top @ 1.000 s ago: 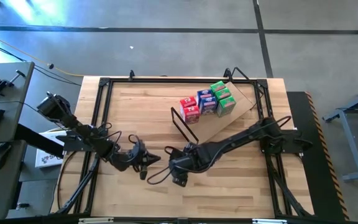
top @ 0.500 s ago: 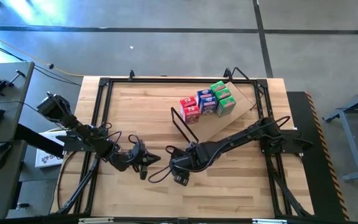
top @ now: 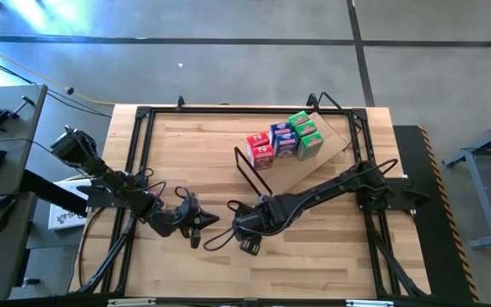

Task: Stack cereal on shelf
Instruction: Put the blue cereal box on the shelf aligned with the other blue cereal boxes

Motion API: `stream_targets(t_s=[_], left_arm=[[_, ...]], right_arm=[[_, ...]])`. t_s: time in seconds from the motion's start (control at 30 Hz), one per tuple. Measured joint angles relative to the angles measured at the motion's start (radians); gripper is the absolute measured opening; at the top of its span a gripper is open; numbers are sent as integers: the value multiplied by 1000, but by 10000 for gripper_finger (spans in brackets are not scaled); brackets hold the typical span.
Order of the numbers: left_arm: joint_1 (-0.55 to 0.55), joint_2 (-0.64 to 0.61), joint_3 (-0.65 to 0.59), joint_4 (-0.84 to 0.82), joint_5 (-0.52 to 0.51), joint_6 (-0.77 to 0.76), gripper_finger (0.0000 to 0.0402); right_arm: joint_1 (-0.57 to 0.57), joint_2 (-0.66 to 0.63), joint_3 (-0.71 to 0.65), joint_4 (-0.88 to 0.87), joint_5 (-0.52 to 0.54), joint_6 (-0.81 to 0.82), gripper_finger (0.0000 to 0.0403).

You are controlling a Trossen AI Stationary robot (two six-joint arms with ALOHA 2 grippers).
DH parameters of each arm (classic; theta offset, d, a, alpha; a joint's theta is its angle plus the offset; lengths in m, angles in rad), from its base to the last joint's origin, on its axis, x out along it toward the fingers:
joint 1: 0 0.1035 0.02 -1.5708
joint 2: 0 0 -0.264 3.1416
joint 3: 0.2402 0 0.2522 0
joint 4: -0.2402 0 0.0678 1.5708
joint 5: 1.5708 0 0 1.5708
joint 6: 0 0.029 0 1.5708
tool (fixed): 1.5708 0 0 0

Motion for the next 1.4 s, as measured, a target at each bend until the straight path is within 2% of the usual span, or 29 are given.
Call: stream_targets(t_s=[0.23, 0.5, 0.63, 0.83, 1.03, 1.2, 1.4], left_arm=[[-10, 0, 0, 0, -3, 0, 0], [-10, 0, 0, 0, -6, 11, 0], [-10, 0, 0, 0, -2, 11, 0], [-13, 0, 0, 0, 49, 16, 0], [-13, 0, 1, 10, 81, 8, 0], [-13, 0, 1, 32, 100, 8, 0], [-12, 0, 1, 63, 109, 22, 0]], right_arm=[[8, 0, 17, 0, -28, -35, 181], [47, 0, 129, -51, -28, -125, 167], [91, 0, 246, -175, -22, -181, 166], [171, -3, 513, -504, 12, -242, 166], [159, -217, 358, -590, 40, -222, 165], [98, -363, 215, -581, 77, -406, 165], [-60, -498, -58, -545, 110, -659, 165]])
